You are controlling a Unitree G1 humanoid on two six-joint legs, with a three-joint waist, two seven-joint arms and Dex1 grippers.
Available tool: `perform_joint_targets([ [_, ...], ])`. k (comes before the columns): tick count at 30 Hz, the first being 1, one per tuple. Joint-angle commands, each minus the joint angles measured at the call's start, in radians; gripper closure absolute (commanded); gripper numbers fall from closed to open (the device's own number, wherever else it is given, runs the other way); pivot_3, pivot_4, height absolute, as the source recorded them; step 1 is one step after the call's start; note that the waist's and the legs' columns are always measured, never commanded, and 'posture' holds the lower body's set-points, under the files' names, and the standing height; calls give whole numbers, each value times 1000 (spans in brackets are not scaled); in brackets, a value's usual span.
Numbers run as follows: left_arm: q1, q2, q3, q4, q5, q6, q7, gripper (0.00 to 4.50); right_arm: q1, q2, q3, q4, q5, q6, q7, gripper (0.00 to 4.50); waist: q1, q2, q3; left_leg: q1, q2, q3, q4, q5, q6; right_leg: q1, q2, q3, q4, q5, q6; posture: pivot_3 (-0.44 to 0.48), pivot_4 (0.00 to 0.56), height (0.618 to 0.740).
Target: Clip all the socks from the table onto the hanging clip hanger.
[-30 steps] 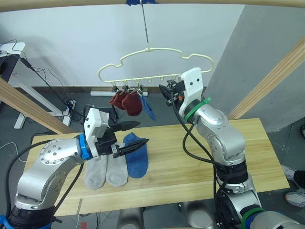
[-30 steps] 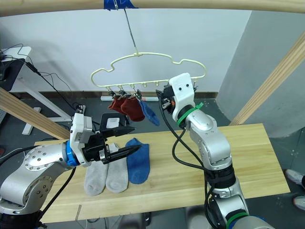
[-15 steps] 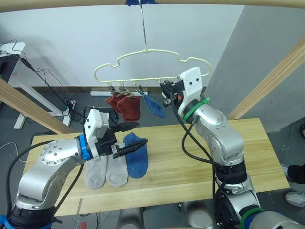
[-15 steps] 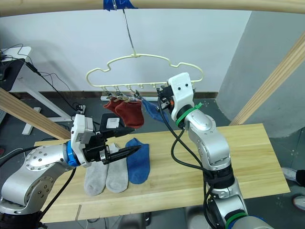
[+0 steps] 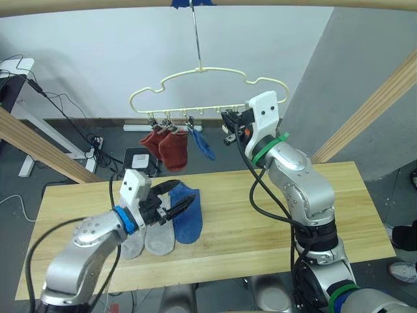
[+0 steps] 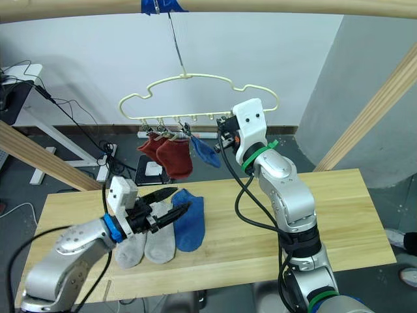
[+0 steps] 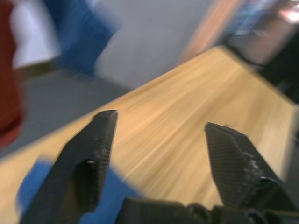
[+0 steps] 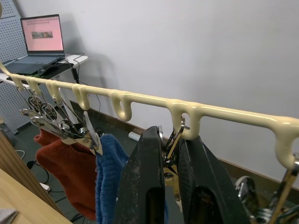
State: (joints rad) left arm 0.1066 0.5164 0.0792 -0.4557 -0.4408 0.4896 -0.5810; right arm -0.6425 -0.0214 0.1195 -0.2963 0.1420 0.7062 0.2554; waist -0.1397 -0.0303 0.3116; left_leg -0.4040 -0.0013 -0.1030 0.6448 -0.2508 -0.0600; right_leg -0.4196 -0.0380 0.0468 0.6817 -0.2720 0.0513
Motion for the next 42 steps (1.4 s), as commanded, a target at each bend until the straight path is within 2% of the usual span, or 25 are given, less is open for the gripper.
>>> perform_joint_targets([
  [1, 43, -126, -108, 69, 155, -72, 173, 0, -14, 8, 9, -45, 20, -11, 2, 4437, 1, 0, -1, 0, 0, 0, 0, 0, 0, 0, 0, 0, 0, 0, 0, -191, 286, 740],
  [6, -13, -236, -148, 227, 270, -151, 284, 0, -14, 5, 15, -50, 22, -1, 10, 4437, 1, 0, -1, -1, -2, -1, 1, 0, 0, 0, 0, -2, 1, 1, -1, -194, 290, 740],
  [9, -94, -316, -107, 372, 305, -177, 397, 0, -10, 3, 22, -52, 24, 6, 14, 4437, 1, 1, -2, 0, -3, -1, 1, 1, 1, 0, 2, -2, 1, 2, -3, -208, 293, 740],
  [14, -152, -361, -96, 438, 326, -211, 428, 0, -7, 1, 26, -57, 27, 16, 15, 4437, -3, -1, -2, 0, -3, 0, 1, 1, 1, 0, 2, -2, 1, 3, -2, -214, 293, 740],
  [24, -186, -353, -131, 482, 394, -165, 439, 0, -3, 6, 29, -63, 29, 24, 9, 4437, -3, -1, -2, 0, -3, -1, 1, 1, 1, 0, 1, -2, 1, 3, -2, -225, 293, 740],
  [31, -152, -361, -121, 437, 365, -158, 396, 0, -1, 8, 35, -65, 25, 19, 6, 4437, -3, -1, -2, 0, -3, 0, 1, 1, 1, 0, 1, -2, 1, 3, -2, -227, 292, 740],
  [42, -34, -350, -64, 359, 370, -195, 418, 0, 8, 2, 46, -72, 17, 5, 5, 4437, -6, -1, -2, 0, -2, 0, 1, 1, 1, 0, 1, -2, 0, 3, -2, -232, 289, 740],
])
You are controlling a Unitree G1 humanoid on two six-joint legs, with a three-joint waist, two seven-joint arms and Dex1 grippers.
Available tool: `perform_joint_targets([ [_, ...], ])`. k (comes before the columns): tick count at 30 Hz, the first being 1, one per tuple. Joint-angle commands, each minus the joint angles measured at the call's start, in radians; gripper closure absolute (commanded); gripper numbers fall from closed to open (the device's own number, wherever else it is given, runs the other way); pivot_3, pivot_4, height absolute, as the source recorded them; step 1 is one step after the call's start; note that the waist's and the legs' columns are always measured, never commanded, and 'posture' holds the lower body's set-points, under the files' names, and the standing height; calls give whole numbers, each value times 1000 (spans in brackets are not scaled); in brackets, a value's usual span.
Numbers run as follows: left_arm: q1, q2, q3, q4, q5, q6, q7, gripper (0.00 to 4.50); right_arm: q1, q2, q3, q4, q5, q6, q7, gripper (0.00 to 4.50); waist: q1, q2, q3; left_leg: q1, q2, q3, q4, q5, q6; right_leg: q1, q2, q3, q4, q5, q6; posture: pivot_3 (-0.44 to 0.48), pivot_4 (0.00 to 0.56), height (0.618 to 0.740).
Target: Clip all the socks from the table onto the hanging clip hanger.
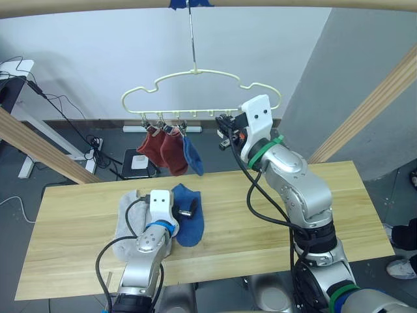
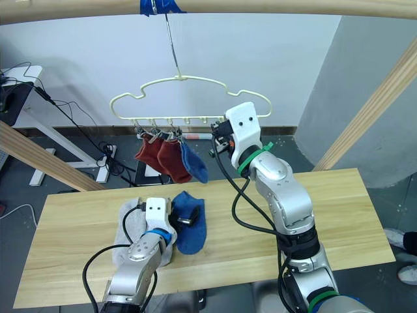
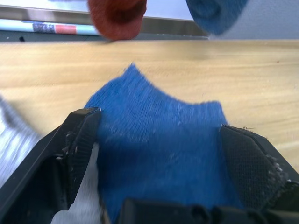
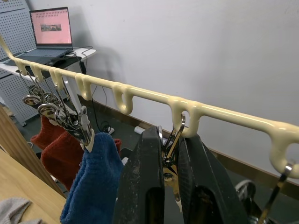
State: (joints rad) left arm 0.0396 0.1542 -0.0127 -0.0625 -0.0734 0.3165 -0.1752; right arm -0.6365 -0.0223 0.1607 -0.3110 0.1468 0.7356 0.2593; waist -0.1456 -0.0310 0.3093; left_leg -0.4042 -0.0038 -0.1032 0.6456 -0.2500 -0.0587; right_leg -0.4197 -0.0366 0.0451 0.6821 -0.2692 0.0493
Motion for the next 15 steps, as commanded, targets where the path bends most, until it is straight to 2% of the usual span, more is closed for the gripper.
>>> perform_joint_targets([
  [1, 49, 26, 39, -23, 11, -27, 13, 0, 2, 3, 6, -58, 12, -26, 1, 4437, 0, 0, 0, 0, 0, 0, 0, 0, 0, 0, 0, 0, 0, 0, 0, -230, 288, 740],
  [9, 53, 74, 101, 20, -10, -80, -18, 0, 4, 1, 9, -57, 11, -34, 5, 4437, 1, 0, 0, 0, 0, 0, 0, 0, 0, 0, 0, 0, 0, 0, 0, -221, 286, 740],
  [15, 68, 82, 48, -64, -113, -165, -215, 0, 4, -2, 13, -56, 8, -40, 8, 4437, 1, 0, 0, 0, 0, 0, 0, 0, 0, 0, 0, 0, 0, 0, 0, -224, 282, 740],
])
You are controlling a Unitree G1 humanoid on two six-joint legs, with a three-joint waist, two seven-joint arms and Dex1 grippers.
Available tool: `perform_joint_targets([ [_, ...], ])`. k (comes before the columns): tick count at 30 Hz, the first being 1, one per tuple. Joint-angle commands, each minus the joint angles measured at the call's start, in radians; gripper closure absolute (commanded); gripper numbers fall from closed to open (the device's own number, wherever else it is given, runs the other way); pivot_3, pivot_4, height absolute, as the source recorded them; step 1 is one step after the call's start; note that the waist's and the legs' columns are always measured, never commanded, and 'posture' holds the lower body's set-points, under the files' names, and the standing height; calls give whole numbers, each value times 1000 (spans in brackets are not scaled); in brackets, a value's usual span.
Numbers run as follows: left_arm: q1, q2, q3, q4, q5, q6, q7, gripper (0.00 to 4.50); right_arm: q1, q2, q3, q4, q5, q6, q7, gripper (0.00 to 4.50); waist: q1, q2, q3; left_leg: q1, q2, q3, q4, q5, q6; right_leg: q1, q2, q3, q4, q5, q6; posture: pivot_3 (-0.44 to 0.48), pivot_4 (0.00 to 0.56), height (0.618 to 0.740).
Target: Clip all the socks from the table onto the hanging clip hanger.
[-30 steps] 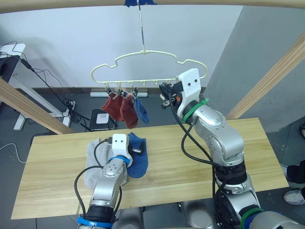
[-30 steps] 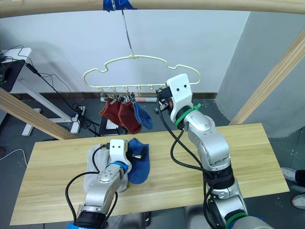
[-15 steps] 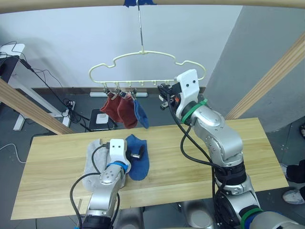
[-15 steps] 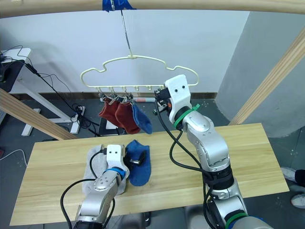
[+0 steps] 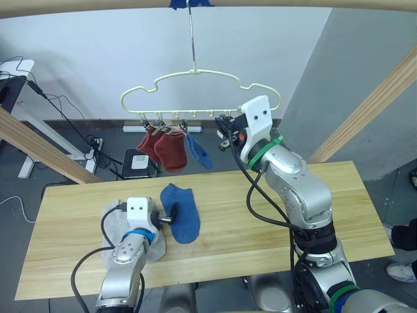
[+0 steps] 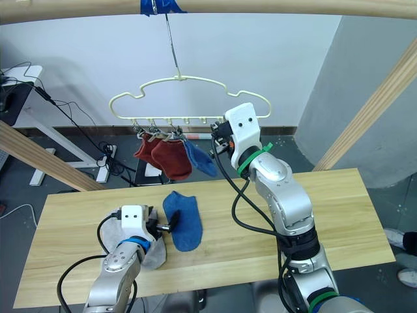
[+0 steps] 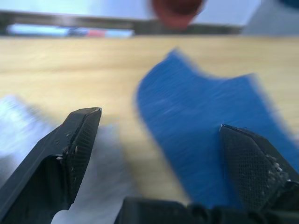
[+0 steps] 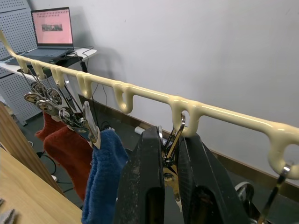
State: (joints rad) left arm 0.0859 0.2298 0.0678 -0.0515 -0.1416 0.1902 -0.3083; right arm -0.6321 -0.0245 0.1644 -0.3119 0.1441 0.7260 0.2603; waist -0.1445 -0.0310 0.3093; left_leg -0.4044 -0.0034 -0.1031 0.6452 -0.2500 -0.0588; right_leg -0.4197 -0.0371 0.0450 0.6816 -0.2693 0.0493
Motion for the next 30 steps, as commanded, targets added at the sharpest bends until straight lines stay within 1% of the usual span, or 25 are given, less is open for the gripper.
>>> perform_joint_targets([
  [1, 29, 11, -41, -87, -46, -35, -94, 0, -1, 0, 9, -55, 10, -31, 6, 4437, 0, 0, 0, 0, 0, 0, 0, 0, 0, 0, 0, 0, 0, 0, 0, -224, 282, 740],
  [3, 40, 15, -50, -100, -54, -17, -110, 0, 0, -1, 9, -54, 11, -31, 6, 4437, -1, 0, 0, 0, 0, 1, 0, 0, 0, 0, 0, 0, 0, 0, 0, -223, 281, 740],
  [7, 43, -10, -47, -75, -36, 62, -48, 0, 1, -1, 9, -55, 12, -29, 4, 4437, -2, 0, 0, 0, 0, 0, 0, 0, 0, 0, 0, 0, 0, 0, 0, -225, 281, 740],
  [14, -1, -24, -70, -27, 22, 110, 17, 0, 0, 0, 8, -55, 15, -26, 3, 4437, -1, 0, 0, 0, -1, 0, 0, 0, 0, 0, 0, 0, 0, 0, 0, -226, 283, 740],
  [18, -30, -26, -92, -7, 47, 136, 29, 0, 2, 3, 6, -59, 19, -17, 1, 4437, -1, 0, 0, 0, -1, 0, 0, 0, 0, 0, 0, 0, 0, 0, 0, -232, 284, 740],
  [22, -44, -31, -94, -2, 44, 174, 26, 0, 2, 5, 2, -60, 22, -10, -2, 4437, -1, 0, 0, 0, -1, 0, 0, 0, 0, 0, 0, 0, 0, 0, 0, -235, 284, 740],
  [25, -47, -26, -95, 5, 50, 171, 23, 621, 3, 8, 3, -61, 23, -6, -4, 4437, -1, 0, 0, 0, -1, 0, 0, 0, 0, 0, 0, 0, 0, 0, 0, -237, 284, 740],
  [30, -45, -25, -99, 4, 38, 166, -5, 1882, 5, 11, 1, -64, 26, 2, -6, 4437, -1, 0, 0, 0, -1, 0, 0, 0, 0, 0, 0, 0, 0, 0, 0, -238, 284, 740],
])
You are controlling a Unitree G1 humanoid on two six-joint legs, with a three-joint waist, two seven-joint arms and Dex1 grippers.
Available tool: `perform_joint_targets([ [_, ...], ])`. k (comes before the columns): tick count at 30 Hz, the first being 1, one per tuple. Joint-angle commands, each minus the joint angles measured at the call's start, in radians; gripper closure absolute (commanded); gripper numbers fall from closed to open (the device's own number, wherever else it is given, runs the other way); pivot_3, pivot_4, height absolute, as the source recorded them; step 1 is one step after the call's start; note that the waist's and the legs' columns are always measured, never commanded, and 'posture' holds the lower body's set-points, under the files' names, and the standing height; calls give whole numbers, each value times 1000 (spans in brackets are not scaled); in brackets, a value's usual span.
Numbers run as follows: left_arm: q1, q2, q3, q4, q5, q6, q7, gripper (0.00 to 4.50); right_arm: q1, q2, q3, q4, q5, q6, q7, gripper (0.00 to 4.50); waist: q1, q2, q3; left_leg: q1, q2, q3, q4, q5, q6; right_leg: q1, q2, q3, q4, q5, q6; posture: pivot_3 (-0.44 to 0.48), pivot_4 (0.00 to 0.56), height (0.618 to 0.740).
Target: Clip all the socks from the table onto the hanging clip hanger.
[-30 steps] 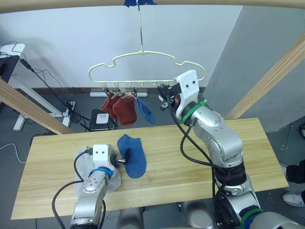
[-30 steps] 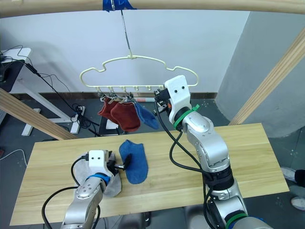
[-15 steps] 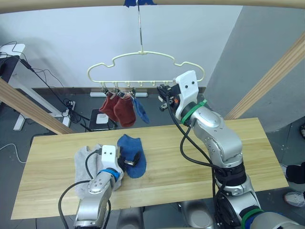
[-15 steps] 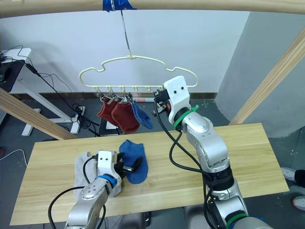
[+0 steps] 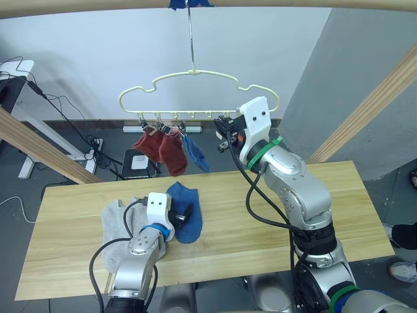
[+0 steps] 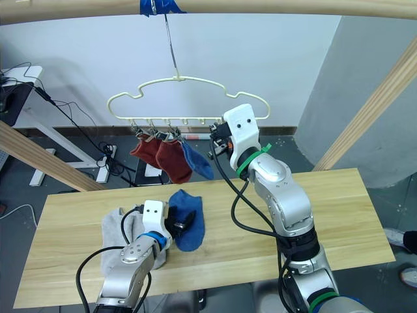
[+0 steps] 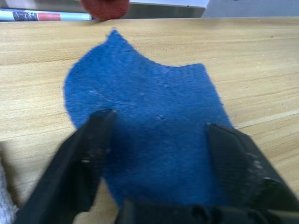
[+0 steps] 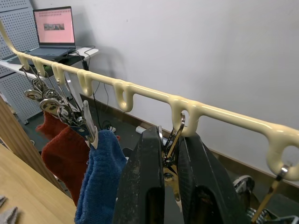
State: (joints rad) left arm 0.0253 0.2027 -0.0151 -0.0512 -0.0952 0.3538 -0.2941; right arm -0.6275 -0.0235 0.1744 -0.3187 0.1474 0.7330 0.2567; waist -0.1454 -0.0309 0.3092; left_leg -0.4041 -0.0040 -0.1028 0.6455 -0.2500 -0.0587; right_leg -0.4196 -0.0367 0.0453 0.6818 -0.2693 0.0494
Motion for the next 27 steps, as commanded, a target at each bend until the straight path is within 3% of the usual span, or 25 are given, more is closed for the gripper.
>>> perform_joint_targets([
  [1, 16, 2, -16, 4, -8, 3, -21, 2163, 1, 10, -9, -57, 22, -5, -3, 4437, 0, 0, 0, 0, 0, 0, 0, 0, 0, 0, 0, 0, 0, 0, 0, -238, 284, 740],
  [10, 18, 11, -10, 11, -25, -33, -79, 4500, 5, 10, -10, -65, 22, 4, -5, 4437, 0, 0, 0, 0, 0, 0, 0, 0, 0, 0, 0, 0, 0, 0, 0, -246, 285, 740],
  [27, 73, 19, 55, -42, -126, -275, -184, 4500, 8, 5, -3, -65, 12, -7, -5, 4437, -1, 0, 0, 0, 2, 0, 0, 0, 0, 0, 0, 0, 0, 0, 0, -245, 283, 740],
])
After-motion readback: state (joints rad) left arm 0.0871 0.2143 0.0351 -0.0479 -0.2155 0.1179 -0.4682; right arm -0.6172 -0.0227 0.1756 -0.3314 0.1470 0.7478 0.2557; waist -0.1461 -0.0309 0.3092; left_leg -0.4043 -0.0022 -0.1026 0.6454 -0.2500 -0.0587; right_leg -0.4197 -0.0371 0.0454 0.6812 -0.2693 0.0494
